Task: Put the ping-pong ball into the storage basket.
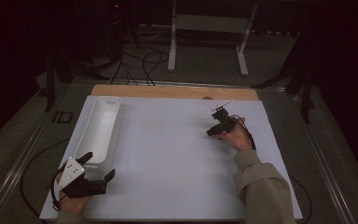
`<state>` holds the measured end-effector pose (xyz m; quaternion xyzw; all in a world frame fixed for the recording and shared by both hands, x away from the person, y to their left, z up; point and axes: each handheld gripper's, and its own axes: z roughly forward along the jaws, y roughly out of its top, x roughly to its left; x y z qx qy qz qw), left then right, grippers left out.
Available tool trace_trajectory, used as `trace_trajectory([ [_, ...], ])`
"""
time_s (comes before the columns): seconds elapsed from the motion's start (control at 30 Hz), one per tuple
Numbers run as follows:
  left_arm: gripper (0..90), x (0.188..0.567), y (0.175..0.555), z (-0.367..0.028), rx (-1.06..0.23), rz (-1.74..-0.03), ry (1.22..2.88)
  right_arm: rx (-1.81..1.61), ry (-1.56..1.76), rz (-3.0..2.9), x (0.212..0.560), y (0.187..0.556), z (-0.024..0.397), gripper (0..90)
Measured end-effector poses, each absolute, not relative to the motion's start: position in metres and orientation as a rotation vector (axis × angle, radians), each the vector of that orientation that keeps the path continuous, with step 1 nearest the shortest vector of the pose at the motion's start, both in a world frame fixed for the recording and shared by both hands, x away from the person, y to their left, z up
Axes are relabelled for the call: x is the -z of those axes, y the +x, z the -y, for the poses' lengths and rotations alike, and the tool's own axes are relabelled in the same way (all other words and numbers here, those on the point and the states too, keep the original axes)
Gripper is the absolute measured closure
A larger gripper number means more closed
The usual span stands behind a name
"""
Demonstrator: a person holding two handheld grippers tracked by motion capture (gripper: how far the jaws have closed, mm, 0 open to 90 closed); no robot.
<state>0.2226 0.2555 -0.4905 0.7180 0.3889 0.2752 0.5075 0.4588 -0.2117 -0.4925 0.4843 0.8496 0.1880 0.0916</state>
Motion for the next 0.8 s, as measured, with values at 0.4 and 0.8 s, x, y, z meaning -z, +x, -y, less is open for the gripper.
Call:
trace_trajectory([
  [0.4,0.0,0.4905,0.2225,-0.2555,-0.664,-0.938,1.730,-0.530,1.454,-2.525,0.4940,0.4589,0.2114,49.7],
  [0.8,0.0,0.4906,0.2225,-0.2554,-0.665,-0.938,1.730,-0.533,1.428,-2.525,0.4894,0.4570,0.2121,50.2],
])
